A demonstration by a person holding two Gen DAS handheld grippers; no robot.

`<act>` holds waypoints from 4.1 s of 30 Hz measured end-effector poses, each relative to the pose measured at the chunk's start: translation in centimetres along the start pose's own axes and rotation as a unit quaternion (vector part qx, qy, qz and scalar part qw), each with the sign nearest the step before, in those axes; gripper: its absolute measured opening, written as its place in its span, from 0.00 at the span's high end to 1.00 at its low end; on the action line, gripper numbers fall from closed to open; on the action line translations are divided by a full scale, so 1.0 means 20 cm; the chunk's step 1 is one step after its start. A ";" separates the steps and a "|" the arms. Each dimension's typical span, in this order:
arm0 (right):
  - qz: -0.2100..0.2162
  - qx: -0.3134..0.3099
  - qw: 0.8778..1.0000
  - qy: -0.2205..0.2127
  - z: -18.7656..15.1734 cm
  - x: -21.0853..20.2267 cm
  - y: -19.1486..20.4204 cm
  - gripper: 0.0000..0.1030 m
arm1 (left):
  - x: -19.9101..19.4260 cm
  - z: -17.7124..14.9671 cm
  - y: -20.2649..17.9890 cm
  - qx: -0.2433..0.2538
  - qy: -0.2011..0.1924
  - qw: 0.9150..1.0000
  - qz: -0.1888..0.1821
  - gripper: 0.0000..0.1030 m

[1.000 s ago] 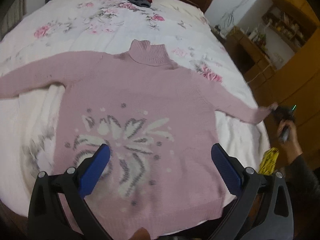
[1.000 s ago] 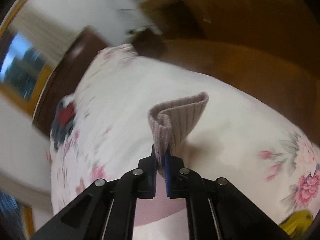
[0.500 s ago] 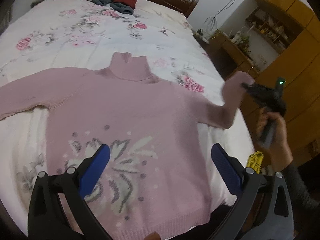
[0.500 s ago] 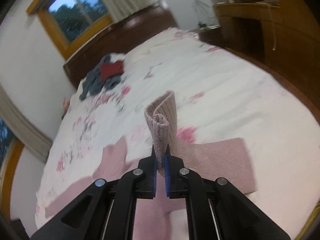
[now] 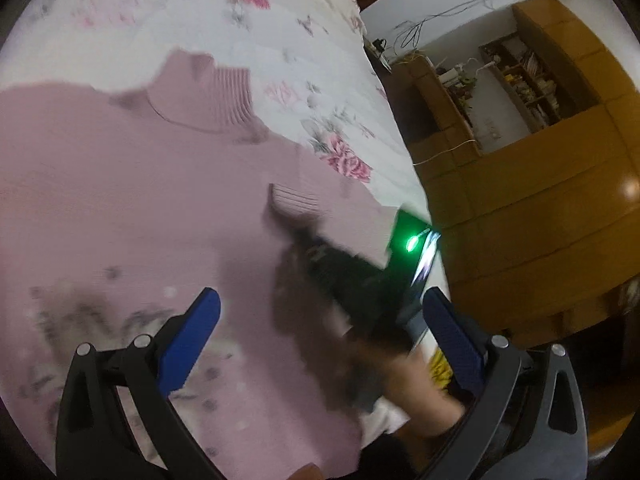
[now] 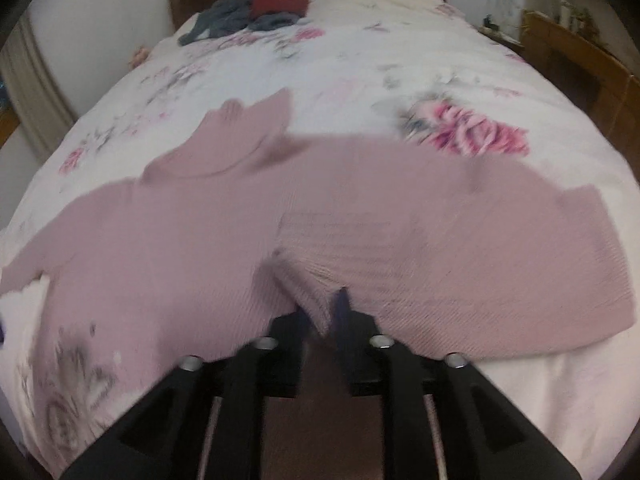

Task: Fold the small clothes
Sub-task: 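Carry the sleeve cuff across the sweater body with the right gripper, then grasp the other sleeve cuff with the left gripper and fold it across the body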

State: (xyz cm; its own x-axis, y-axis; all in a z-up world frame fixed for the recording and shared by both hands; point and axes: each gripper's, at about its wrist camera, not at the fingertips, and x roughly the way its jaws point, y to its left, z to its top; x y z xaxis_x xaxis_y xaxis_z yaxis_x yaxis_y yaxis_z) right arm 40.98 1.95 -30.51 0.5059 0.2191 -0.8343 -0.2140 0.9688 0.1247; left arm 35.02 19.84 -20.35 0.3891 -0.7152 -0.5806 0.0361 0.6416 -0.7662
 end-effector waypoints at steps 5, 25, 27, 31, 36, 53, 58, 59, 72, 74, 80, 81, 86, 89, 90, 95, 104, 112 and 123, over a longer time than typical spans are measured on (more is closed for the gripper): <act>0.026 -0.011 0.999 -0.029 -0.14 -0.17 0.00 0.54 | 0.31 0.12 0.13 -0.109 0.037 0.990 -0.082 0.03; 0.116 0.153 0.979 -0.064 -0.71 -0.48 -0.19 0.45 | 0.94 0.33 0.14 -0.125 0.117 0.984 0.053 0.94; 0.114 0.147 0.980 -0.070 -0.71 -0.49 -0.18 0.45 | 0.89 0.35 0.10 -0.107 0.111 0.987 0.049 0.94; 0.113 0.144 0.981 -0.069 -0.73 -0.48 -0.17 0.45 | 0.70 0.41 0.04 -0.083 0.088 0.992 0.038 0.95; 0.112 0.142 0.981 -0.071 -0.73 -0.48 -0.17 0.45 | 0.35 0.56 0.08 -0.067 0.040 0.996 0.051 0.95; 0.112 0.133 0.982 -0.071 -0.71 -0.46 -0.14 0.45 | -0.33 0.76 0.73 -0.111 -0.008 0.977 0.180 0.95; 0.113 0.132 0.982 -0.071 -0.71 -0.46 -0.14 0.45 | -0.31 0.74 0.92 -0.139 -0.007 0.972 0.191 0.95; 0.113 0.132 0.982 -0.071 -0.71 -0.46 -0.15 0.45 | -0.31 0.74 0.96 -0.143 -0.007 0.970 0.194 0.95; 0.116 0.137 0.981 -0.068 -0.71 -0.44 -0.15 0.44 | -0.29 0.65 0.93 -0.126 -0.047 0.949 0.285 0.71; 0.117 0.139 0.981 -0.068 -0.71 -0.44 -0.14 0.44 | -0.23 0.65 0.87 -0.111 -0.043 0.965 0.233 0.63; 0.109 0.131 0.983 -0.067 -0.71 -0.45 -0.14 0.45 | 0.02 0.60 1.05 -0.149 0.014 0.960 0.236 0.64; 0.108 0.129 0.984 -0.065 -0.71 -0.45 -0.14 0.45 | -0.01 0.60 1.07 -0.155 0.009 0.962 0.226 0.64; 0.103 0.117 0.986 -0.064 -0.72 -0.47 -0.12 0.42 | -0.34 0.56 1.06 -0.143 -0.027 0.961 0.236 0.44; 0.104 0.110 0.986 -0.067 -0.72 -0.49 -0.10 0.40 | -0.72 0.46 1.19 -0.162 -0.075 0.953 0.246 0.33; 0.104 0.107 0.987 -0.067 -0.71 -0.50 -0.09 0.40 | -0.85 0.41 1.24 -0.174 -0.091 0.947 0.253 0.29; 0.110 0.082 0.989 -0.059 -0.71 -0.53 -0.01 0.39 | -1.48 0.10 1.52 -0.248 -0.173 0.915 0.268 0.27; 0.132 0.051 0.989 -0.045 -0.70 -0.57 0.26 0.38 | -2.11 -0.28 2.04 -0.391 -0.300 0.842 0.218 0.26; 0.136 0.036 0.990 -0.032 -0.67 -0.56 0.40 0.37 | -2.03 -0.16 2.24 -0.410 -0.301 0.830 0.227 0.49; 0.146 0.048 0.988 -0.024 -0.58 -0.58 0.45 0.37 | -2.11 0.13 1.76 -0.295 -0.342 0.873 0.187 0.92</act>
State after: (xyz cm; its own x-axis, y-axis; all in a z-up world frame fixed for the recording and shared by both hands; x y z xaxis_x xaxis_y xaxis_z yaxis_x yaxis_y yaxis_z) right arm 23.45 6.82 -25.91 0.4739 0.4945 -0.7286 -0.2784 0.8691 0.4088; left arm 22.28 73.36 -22.12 0.7373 -0.0245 -0.6751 -0.6127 0.3968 -0.6835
